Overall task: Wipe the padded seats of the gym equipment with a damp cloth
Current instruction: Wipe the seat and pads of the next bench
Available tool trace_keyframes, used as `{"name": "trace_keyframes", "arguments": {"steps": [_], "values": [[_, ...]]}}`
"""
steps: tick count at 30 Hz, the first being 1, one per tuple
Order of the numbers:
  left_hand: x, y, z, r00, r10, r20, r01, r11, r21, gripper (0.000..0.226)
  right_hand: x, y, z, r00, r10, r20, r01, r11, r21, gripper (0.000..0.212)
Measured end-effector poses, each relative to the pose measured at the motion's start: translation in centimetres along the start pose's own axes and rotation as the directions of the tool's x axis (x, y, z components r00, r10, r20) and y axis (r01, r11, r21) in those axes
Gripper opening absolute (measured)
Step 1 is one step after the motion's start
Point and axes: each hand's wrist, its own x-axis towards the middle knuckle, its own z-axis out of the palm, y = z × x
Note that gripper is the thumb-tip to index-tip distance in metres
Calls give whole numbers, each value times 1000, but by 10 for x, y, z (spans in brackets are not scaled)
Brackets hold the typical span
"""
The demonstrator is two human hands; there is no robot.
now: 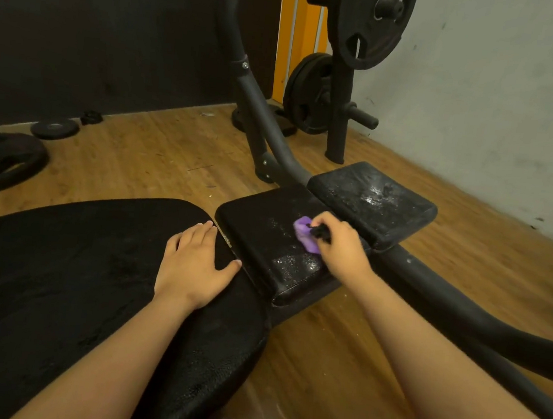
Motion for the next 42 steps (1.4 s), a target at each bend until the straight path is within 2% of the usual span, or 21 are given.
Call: {"name": "trace_keyframes", "arguments": {"steps": [6, 8, 11, 14, 18, 24, 30, 32, 36, 42], "values": [[-1, 1, -1, 1000, 5, -2, -5, 1000, -11, 80, 10, 56, -45, 979, 178, -95, -190, 973, -133, 12], [-1, 0, 0, 1000, 5, -3, -5, 1000, -11, 80, 5, 68, -58, 977, 192, -88, -206, 961, -186, 10], [0, 1, -1, 1000, 2, -10, -3, 1000, -16, 80, -8, 68, -61, 987, 145, -70, -157, 962, -222, 7], [-1, 2, -1, 1000, 1, -9, -1, 1000, -13, 79, -12, 52, -56, 992, 116, -56, -124, 975, -186, 11], [-1, 2, -1, 1000, 0, -13, 0, 1000, -16, 79, -10, 9, -35, 998, 10, 66, -1, 992, -130, 22], [0, 3, -3, 1000, -2, -10, 2, 1000, -27, 80, -24, -39, 9, 967, -133, 218, 136, 991, 1, 12], [-1, 1, -3, 1000, 3, -11, -3, 999, -34, 78, -43, -36, 7, 937, -224, 269, 225, 974, 27, 12], [-1, 1, -2, 1000, 3, -11, -3, 999, -35, 78, -44, -21, -5, 949, -204, 242, 211, 977, -4, 16], [0, 1, 0, 1000, 5, -24, -5, 999, -35, 78, -27, 17, -32, 991, -67, 118, 81, 989, -121, 21], [2, 0, 2, 1000, 5, -19, -6, 1000, -26, 78, 5, 64, -56, 992, 109, -55, -120, 961, -249, 11]]}}
